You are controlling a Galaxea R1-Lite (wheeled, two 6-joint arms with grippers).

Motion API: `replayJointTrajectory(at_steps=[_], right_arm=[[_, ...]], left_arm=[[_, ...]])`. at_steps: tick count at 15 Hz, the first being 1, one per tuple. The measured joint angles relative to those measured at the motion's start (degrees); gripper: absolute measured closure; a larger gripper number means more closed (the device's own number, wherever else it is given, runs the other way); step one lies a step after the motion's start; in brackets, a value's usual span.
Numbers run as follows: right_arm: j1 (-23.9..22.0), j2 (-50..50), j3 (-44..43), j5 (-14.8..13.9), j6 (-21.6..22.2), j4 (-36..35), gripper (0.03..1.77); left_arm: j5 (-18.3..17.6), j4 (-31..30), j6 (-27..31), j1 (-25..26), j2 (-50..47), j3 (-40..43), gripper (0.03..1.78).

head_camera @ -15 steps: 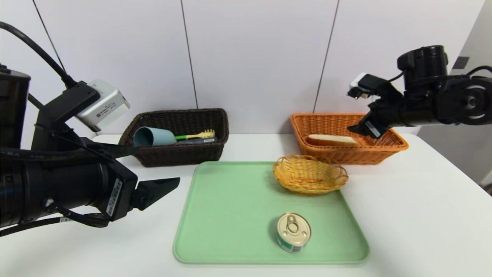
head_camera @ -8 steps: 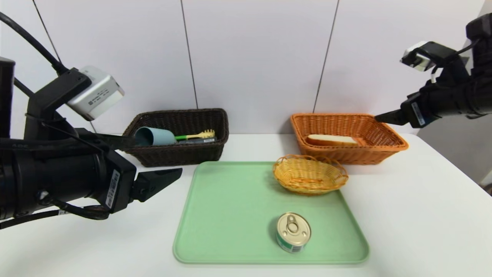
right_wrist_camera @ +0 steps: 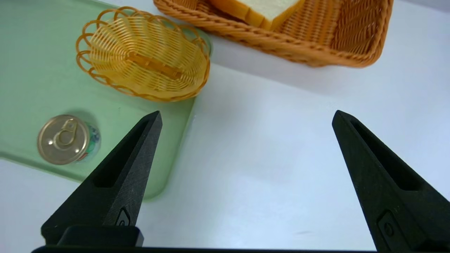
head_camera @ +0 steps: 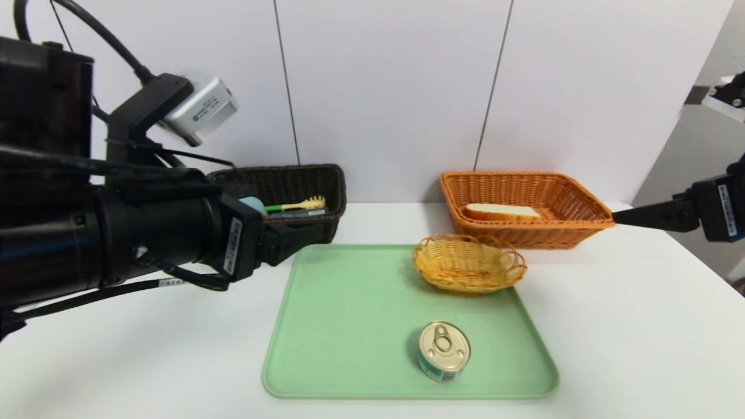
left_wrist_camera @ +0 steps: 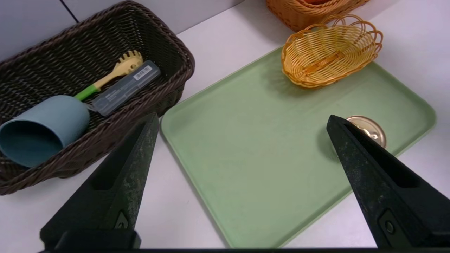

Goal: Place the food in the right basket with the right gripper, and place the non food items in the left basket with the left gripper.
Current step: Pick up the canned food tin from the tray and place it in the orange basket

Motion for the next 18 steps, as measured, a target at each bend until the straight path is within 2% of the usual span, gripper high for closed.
replayJointTrajectory(at_steps=[4,6,11,15,18], right_arm=[[0.67,-4.28,3.69,2.80,4.49,1.07,0.11],[2.79,-5.66,4.30,3.19,7.14,3.64,0.11],[14.92,-7.41,6.41,3.38,13.10,4.55,0.11],[24.02,-7.41,9.26,3.41,12.51,2.84,0.11],[26.97,-7.25,14.25,3.61,9.06,-5.03,0.11]], left_arm=[[0.35,-0.01,-1.63,-2.72,5.72,-4.05,0.12],[0.46,0.07,-1.61,-3.05,6.70,-4.24,0.12],[0.46,0.27,-1.15,-3.16,5.41,-2.01,0.12],[0.28,0.22,2.46,-3.19,1.83,2.78,0.12],[0.38,0.10,6.31,-3.17,-0.46,5.52,0.12]])
